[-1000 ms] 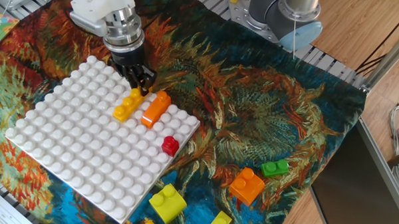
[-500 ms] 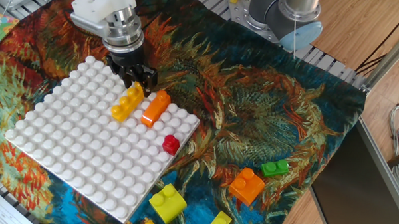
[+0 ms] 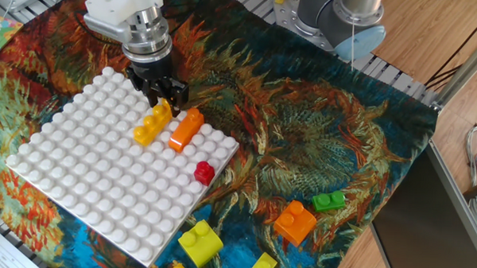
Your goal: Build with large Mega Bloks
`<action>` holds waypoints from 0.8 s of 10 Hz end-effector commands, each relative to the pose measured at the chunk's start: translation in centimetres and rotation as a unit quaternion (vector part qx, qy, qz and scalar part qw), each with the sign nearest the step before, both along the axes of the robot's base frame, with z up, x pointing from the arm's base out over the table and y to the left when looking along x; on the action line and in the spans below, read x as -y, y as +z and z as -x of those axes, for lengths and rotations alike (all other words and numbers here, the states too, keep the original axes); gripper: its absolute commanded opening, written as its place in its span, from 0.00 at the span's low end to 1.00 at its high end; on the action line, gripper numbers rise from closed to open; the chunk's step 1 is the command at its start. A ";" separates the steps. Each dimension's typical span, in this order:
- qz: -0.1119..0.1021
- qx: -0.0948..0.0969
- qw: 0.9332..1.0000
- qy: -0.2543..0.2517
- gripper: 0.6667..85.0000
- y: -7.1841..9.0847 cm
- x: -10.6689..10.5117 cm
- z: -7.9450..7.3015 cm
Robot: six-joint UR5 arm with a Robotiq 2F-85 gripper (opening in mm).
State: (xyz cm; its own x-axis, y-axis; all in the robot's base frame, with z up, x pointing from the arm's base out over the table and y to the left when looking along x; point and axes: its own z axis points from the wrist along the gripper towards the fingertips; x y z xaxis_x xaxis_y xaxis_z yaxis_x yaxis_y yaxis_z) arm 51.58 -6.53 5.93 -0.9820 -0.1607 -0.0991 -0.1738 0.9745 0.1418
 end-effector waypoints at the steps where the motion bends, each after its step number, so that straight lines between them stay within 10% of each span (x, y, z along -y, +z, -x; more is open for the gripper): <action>1: -0.013 0.003 1.000 -0.004 0.65 0.9 -1.2 -0.6; 8: -0.009 0.002 1.000 0.000 0.60 1.0 -0.6 -0.4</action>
